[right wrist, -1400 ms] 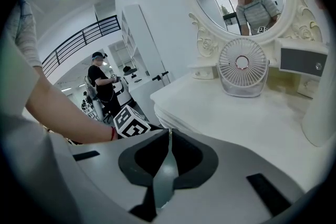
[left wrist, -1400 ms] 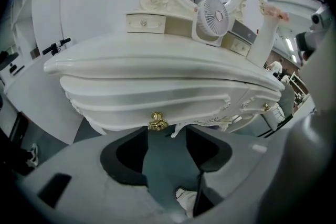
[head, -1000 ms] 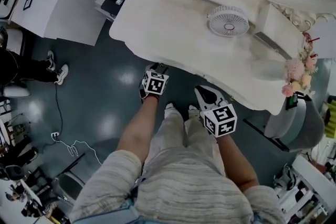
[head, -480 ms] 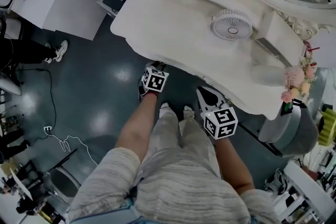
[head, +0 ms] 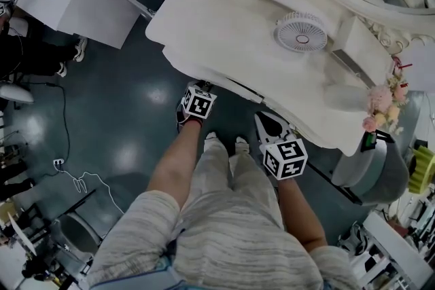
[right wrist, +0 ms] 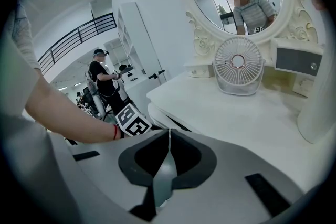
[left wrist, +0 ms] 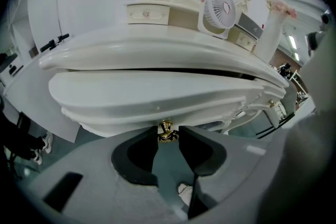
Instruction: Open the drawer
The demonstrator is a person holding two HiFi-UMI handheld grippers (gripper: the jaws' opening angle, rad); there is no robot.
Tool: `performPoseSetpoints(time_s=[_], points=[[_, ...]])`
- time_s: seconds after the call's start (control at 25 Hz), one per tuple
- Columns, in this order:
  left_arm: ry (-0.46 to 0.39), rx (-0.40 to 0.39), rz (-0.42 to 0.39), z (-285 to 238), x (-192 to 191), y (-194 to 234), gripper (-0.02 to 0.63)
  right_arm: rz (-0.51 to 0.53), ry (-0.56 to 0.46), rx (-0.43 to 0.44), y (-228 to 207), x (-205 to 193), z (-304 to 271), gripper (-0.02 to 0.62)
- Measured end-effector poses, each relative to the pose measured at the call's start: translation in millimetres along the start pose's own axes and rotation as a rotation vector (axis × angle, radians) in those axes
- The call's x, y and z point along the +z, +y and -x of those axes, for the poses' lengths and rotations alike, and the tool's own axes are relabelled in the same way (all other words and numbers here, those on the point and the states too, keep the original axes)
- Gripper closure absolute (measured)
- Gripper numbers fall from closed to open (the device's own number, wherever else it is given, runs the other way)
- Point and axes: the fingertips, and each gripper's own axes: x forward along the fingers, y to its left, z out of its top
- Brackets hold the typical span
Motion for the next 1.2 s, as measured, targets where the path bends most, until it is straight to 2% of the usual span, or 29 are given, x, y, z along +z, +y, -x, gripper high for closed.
performPoseSetpoints(time_s=[1.2], points=[[0.057,0.004,0.022,58,-107,-9,0.472,0.091,0.012,0.097,56,-9,9,0.585]])
